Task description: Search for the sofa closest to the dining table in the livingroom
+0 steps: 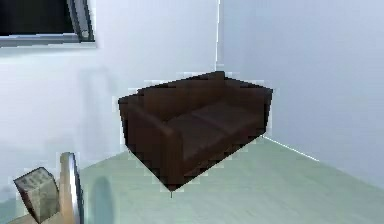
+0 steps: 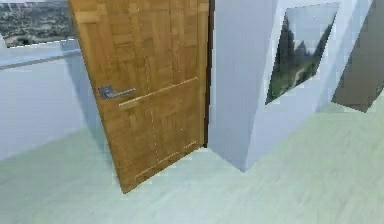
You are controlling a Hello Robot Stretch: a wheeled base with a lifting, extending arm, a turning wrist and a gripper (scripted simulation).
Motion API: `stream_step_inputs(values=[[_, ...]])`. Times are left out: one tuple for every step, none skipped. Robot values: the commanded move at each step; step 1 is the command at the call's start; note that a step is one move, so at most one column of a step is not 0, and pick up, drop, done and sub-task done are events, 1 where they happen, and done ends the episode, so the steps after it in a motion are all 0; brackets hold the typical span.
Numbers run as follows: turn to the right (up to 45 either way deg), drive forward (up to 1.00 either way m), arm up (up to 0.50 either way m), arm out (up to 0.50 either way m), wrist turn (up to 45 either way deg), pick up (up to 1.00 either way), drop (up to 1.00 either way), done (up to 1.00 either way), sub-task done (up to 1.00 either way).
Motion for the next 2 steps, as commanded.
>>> stream_step_inputs(values=[[0.0,0.65,0.0,0.0,0.0,0.0,0.0,0.0,0.0],[-45.0,0.0,0.0,0.0,0.0,0.0,0.0,0.0,0.0]])
